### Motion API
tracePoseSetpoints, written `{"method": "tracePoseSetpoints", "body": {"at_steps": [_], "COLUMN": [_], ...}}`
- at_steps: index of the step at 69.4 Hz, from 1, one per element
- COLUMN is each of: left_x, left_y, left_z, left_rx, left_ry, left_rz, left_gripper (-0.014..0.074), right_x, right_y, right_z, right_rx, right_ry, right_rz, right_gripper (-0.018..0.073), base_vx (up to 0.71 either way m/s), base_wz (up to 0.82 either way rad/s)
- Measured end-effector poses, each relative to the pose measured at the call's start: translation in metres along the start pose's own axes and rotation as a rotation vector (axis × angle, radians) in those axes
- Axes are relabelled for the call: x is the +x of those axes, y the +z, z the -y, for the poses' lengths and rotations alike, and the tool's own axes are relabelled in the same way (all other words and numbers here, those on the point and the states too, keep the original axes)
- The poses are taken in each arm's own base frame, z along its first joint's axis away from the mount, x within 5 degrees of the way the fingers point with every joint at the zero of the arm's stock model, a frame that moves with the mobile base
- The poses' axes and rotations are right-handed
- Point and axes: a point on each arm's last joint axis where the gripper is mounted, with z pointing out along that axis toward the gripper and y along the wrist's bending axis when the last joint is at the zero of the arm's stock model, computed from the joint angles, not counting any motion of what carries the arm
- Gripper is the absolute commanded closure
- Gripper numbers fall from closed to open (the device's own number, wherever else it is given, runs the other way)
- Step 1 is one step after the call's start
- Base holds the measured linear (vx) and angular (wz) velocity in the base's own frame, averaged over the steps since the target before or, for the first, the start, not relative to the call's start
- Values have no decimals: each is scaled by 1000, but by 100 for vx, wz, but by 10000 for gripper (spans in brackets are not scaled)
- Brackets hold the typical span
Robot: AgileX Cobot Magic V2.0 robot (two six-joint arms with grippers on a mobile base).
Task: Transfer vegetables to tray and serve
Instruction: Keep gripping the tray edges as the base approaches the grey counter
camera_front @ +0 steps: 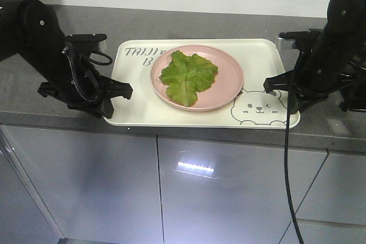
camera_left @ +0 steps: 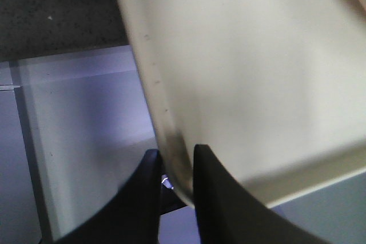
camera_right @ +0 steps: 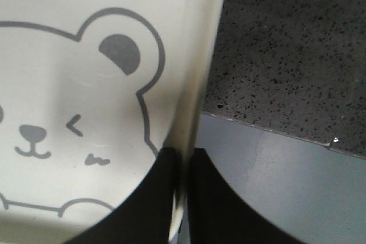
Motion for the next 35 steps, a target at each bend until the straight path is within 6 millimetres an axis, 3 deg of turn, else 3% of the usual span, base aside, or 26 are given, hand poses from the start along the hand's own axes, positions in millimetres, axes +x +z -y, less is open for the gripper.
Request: {"method": "tracePoseSetpoints", "body": {"at_steps": [35], "left_x": [0], "left_y": [0], "left_z": [0], "left_rx": [0], "left_ry": [0], "left_rz": [0], "left_gripper": [604], "right_x": [0], "right_y": [0], "right_z": [0], "right_rx": [0], "right_ry": [0], "right_rz": [0], "right_gripper": [568], "base_vx": [6], "base_wz": [-4]}}
